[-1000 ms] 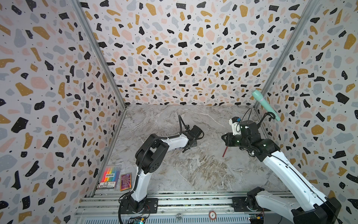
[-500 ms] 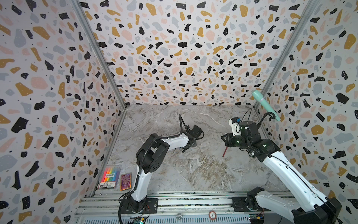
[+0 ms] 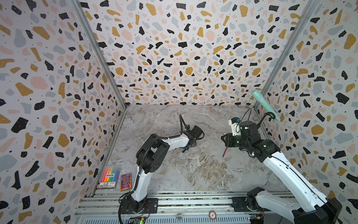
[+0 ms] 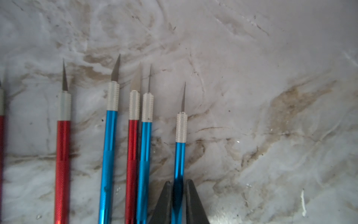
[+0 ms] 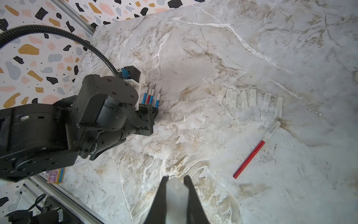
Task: Remove protective caps from carving knives
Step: Place the carving knife at the center of the board.
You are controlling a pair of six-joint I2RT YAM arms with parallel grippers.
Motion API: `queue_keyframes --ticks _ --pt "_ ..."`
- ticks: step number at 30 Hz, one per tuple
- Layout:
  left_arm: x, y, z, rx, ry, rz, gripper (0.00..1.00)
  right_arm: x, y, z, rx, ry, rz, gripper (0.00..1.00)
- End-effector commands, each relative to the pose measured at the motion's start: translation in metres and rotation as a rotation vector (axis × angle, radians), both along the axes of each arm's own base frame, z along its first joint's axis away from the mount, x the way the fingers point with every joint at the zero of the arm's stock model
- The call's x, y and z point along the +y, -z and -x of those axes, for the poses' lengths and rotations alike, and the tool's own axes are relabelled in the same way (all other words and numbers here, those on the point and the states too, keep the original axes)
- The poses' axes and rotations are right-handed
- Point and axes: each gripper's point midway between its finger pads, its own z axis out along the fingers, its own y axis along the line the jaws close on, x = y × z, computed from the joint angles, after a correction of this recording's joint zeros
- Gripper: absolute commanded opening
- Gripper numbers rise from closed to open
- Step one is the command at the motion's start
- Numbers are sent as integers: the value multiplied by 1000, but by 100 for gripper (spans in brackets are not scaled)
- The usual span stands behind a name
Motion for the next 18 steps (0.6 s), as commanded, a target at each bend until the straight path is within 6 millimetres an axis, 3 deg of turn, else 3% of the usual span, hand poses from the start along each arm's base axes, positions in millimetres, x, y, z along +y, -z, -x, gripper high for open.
queue_keyframes --ticks 1,5,12,14,18 --pt "21 31 26 120 17 -119 15 -1 -15 5 -18 -2 -5 0" --pt "18 14 15 87 17 -131 20 -4 -3 4 17 11 23 0" --pt "-10 -41 -15 4 47 -74 27 -4 17 -1 87 13 75 0" --pt "-21 -63 -24 -22 64 -46 29 -2 23 -4 113 2 93 0" --pt "-35 -130 -43 -121 88 8 33 4 36 -16 160 -27 141 0"
